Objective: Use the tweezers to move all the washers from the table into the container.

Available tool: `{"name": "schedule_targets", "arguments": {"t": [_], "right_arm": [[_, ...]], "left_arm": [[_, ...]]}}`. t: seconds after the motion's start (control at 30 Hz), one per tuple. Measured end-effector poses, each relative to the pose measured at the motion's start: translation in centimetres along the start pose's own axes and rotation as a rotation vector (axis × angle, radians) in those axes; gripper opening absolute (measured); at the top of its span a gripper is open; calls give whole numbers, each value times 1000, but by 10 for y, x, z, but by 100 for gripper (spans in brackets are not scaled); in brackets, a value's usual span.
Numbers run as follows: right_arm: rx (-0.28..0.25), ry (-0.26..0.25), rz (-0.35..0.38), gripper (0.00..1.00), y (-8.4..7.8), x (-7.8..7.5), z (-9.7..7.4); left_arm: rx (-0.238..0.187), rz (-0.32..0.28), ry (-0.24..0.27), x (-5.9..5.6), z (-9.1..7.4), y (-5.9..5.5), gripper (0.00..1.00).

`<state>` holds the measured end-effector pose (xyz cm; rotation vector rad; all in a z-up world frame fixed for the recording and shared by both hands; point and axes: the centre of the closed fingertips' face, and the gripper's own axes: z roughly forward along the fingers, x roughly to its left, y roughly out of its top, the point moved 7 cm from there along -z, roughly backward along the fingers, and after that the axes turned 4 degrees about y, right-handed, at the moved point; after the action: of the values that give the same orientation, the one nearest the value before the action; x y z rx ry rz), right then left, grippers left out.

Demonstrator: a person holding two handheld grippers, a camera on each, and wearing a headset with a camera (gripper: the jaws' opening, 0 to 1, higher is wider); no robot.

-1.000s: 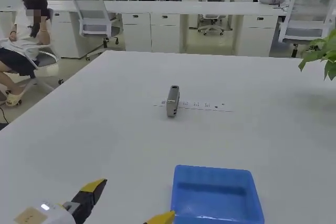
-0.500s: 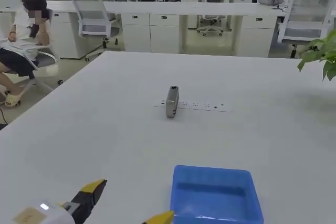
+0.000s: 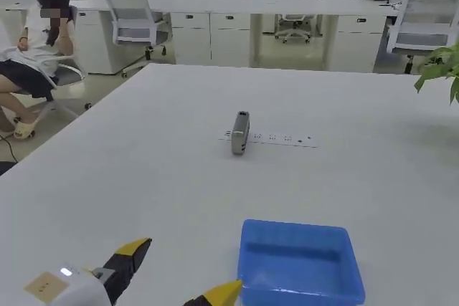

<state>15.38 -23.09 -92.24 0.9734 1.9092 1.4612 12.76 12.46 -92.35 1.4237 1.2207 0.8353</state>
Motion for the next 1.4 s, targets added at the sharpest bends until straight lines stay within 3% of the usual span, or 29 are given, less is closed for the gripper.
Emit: {"name": "schedule_targets", "arguments": {"t": [0.2,0.37,0.47,0.57,0.6,0.7,0.73,0.77,0.8,0.9,0.93,0.97,1.1,1.23,1.4], "right_arm": [[31,18,-6,64,-3,3,3],[67,29,-29,64,-7,4,6],[88,34,-25,61,-11,1,6],[148,51,-27,61,-13,3,9],[184,52,-43,60,-15,3,9],[368,56,-121,50,-21,-1,7],[378,33,-95,49,-20,1,9],[403,59,-77,50,-20,7,10],[372,125,-62,48,-16,16,18],[376,207,-99,32,-12,31,30],[367,243,-97,28,-13,39,36],[369,275,-82,26,-14,45,39],[378,389,-66,20,-20,67,50],[403,450,-71,15,-28,81,57],[421,506,-74,11,-36,92,65]], "left_arm": [[14,7,8,1,1,-2,78],[-5,11,37,4,-1,1,78],[16,-6,38,5,0,-2,77],[34,-2,37,5,1,-3,78],[49,1,38,6,1,-4,77],[67,9,42,7,0,-4,74],[80,3,34,7,1,-4,73],[96,-9,25,7,1,-4,71],[123,-27,-1,5,2,-6,70],[173,-80,-72,2,5,-8,63],[172,-82,-91,2,6,-8,61],[200,-81,-135,0,8,-9,59],[281,-61,-226,-5,16,-18,45],[384,-15,-350,-16,22,-31,33],[523,91,-496,-29,30,-51,27]]}}
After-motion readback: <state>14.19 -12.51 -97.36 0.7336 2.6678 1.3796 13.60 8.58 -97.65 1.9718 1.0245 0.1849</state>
